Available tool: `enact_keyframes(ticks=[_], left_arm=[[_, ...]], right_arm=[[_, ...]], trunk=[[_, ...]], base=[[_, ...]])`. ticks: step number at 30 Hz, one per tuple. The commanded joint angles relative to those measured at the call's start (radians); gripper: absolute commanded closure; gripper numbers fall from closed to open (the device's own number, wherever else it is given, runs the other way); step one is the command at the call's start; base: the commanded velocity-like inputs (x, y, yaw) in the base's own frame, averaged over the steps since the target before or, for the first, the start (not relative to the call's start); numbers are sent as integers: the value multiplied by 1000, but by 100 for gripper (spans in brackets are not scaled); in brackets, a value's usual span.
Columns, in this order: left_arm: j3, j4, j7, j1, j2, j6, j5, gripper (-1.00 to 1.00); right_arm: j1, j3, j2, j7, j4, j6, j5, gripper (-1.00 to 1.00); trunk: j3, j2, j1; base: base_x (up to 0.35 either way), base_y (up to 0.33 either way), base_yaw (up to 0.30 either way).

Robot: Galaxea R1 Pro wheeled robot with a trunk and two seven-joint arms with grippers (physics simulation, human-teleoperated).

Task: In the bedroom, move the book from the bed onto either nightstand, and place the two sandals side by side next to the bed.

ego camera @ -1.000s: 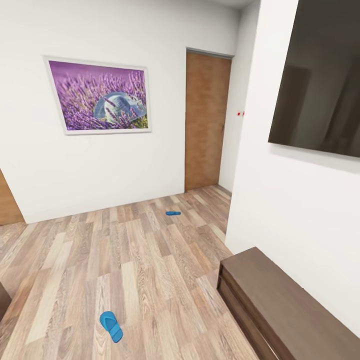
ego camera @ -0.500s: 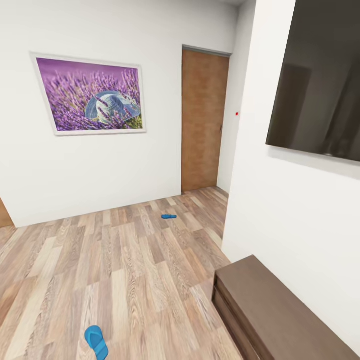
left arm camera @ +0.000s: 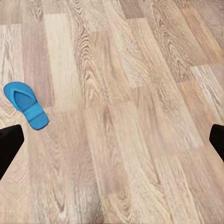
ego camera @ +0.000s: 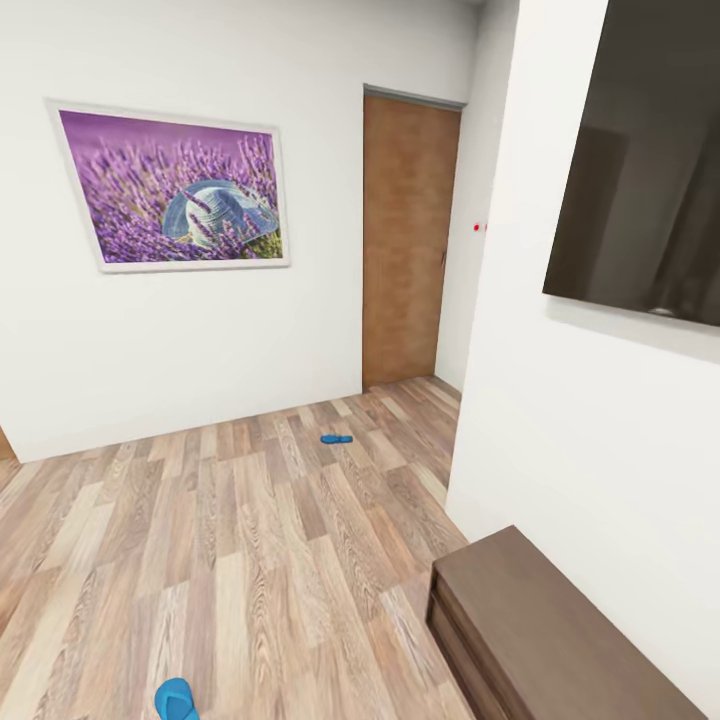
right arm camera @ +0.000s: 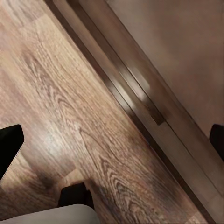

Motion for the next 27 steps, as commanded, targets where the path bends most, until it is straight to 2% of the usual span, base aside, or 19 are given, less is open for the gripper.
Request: enact_keyframes(ticks=[1,18,27], left_arm=[[1,1,-2,-1,-1,-3,6,-100],[2,1,-2,-1,-1,-3,6,-100],[1,1,-2,-1,-1,-4,6,-100]], right_arm=[[-1,-2,0,1,1,-4,0,-100],[-1,-2,0,1,1,-3,0,-100],[-1,-2,0,0,1,-4,0,-100]], trunk=[[-1,0,0],[-1,0,0],[-1,0,0]], base=[[197,0,0],[196,0,0],[66,0,0]])
